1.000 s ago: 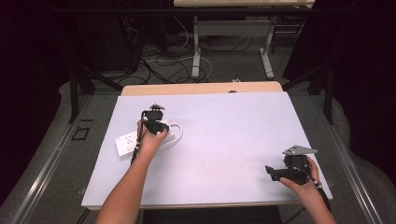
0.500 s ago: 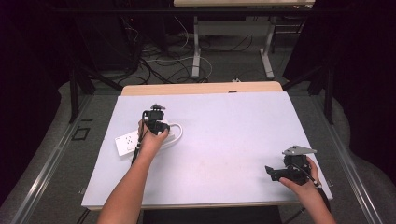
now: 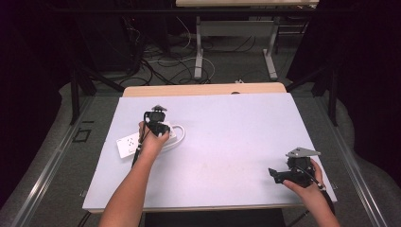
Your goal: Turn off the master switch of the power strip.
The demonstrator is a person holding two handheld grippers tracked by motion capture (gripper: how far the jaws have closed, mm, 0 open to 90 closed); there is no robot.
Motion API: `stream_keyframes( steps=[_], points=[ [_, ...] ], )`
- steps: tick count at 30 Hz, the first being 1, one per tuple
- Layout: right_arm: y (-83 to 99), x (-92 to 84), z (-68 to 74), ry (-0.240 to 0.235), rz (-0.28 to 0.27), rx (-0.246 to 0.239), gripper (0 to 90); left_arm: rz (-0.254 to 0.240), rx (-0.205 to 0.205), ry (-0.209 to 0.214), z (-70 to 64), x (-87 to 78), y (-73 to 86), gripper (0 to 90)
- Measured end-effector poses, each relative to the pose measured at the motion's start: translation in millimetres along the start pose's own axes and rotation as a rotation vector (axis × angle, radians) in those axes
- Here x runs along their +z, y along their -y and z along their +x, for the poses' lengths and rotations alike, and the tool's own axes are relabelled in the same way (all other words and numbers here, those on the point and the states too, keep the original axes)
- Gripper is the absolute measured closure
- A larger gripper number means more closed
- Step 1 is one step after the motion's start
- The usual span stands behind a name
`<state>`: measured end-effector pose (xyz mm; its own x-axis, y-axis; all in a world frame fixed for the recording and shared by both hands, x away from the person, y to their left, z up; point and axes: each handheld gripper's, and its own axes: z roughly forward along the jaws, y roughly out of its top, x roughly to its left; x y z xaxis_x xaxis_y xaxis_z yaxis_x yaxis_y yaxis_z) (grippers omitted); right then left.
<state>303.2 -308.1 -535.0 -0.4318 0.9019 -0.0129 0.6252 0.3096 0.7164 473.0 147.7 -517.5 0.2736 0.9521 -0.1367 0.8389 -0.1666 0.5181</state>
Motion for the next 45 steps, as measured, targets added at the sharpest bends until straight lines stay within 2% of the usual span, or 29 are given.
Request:
stream_keyframes(
  steps=[6,8,9,11,12,14,15,19,24,26,33,43,45],
  points=[
    [-0.4,0.3,0.3,-0.003,-0.001,-0.001,5.7,-0.002,0.036,-0.026,-4.5,1.4,0.7,90.0],
    [-0.3,0.1,0.3,-0.001,-0.002,0.0,5.7,-0.002,0.029,-0.035,-5.7,1.2,1.0,90.0],
    [-0.3,0.0,0.3,-0.001,-0.002,0.0,5.7,-0.005,0.039,-0.04,-6.1,1.4,1.1,90.0],
    [-0.3,-0.9,0.1,-0.002,-0.001,0.001,5.6,-0.008,0.018,-0.037,-5.6,1.2,0.9,90.0],
    [-0.3,-0.9,-0.4,-0.003,-0.003,0.001,5.6,-0.018,0.012,-0.027,-4.7,0.0,0.9,90.0],
    [-0.2,-1.1,-1.2,0.0,-0.004,0.004,5.7,-0.005,0.0,0.005,-4.2,-2.3,0.1,90.0],
    [-0.3,-0.8,-1.1,-0.001,-0.002,0.017,5.7,-0.002,0.0,0.006,-4.1,-2.7,0.2,90.0],
    [-0.5,-0.4,-1.3,-0.001,-0.001,0.011,5.6,0.008,-0.008,0.004,-0.6,-5.7,0.4,90.0],
    [-0.6,-0.8,-0.5,-0.001,-0.002,0.01,5.7,-0.018,-0.028,0.003,3.0,-8.7,0.2,90.0],
    [-0.6,-0.8,-0.6,-0.002,-0.002,0.01,5.7,-0.016,-0.038,0.007,4.1,-9.2,-0.3,87.2],
    [-0.4,0.0,-0.8,-0.003,-0.003,0.008,5.7,-0.013,-0.033,0.022,4.4,-9.0,-0.3,75.8],
    [-0.6,-0.5,-0.7,-0.003,-0.003,0.007,5.7,-0.059,0.029,0.009,2.0,-9.2,0.0,60.4],
    [-0.7,-0.6,-0.6,-0.004,-0.003,0.007,5.7,-0.064,0.032,0.01,1.3,-9.4,0.1,58.6]
  ],
)
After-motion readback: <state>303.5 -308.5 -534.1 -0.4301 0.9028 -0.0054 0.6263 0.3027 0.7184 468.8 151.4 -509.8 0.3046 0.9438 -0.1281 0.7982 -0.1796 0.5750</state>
